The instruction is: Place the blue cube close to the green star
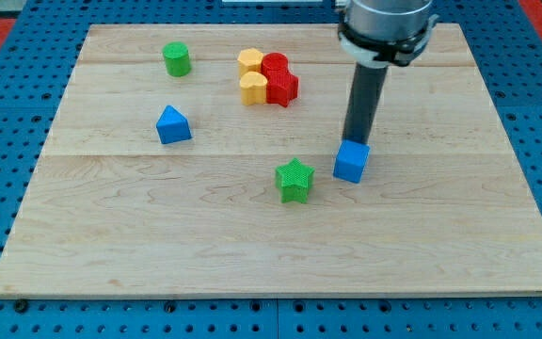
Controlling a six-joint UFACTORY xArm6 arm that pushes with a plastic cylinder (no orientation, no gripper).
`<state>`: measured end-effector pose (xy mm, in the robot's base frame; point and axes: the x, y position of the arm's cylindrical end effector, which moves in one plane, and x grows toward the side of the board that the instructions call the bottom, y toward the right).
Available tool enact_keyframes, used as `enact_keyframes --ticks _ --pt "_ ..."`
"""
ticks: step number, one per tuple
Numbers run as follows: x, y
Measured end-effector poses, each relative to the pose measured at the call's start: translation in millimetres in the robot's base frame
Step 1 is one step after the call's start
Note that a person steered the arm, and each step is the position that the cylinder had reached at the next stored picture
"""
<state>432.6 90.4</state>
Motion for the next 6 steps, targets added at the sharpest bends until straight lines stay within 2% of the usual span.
enact_keyframes --ticks 2,3,4,5,6 --pt "31.4 -15.6" --pt "20.7 11.5" --pt "32.5 63.1" --pt "65.7 60.1" --pt "80.6 37.0"
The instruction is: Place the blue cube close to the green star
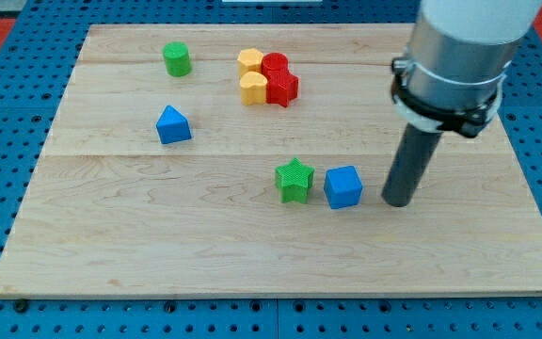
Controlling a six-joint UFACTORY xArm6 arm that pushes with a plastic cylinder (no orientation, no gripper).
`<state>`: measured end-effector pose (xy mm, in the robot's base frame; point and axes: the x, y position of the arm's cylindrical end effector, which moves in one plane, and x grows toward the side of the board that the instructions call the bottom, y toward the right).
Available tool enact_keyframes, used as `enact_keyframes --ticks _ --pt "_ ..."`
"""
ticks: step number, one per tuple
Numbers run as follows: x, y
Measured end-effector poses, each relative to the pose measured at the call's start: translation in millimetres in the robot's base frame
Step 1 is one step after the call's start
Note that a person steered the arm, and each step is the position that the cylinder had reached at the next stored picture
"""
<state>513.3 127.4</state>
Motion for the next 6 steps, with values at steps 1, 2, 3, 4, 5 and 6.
enact_keyframes --ticks 1,2,3,4,5,6 --pt "0.0 -13.1" --pt "-0.1 -13.6" --pt "-5.0 -24.1" --pt "-5.8 -42.1" --pt "6.6 -41.2" --pt "41.9 -55.1"
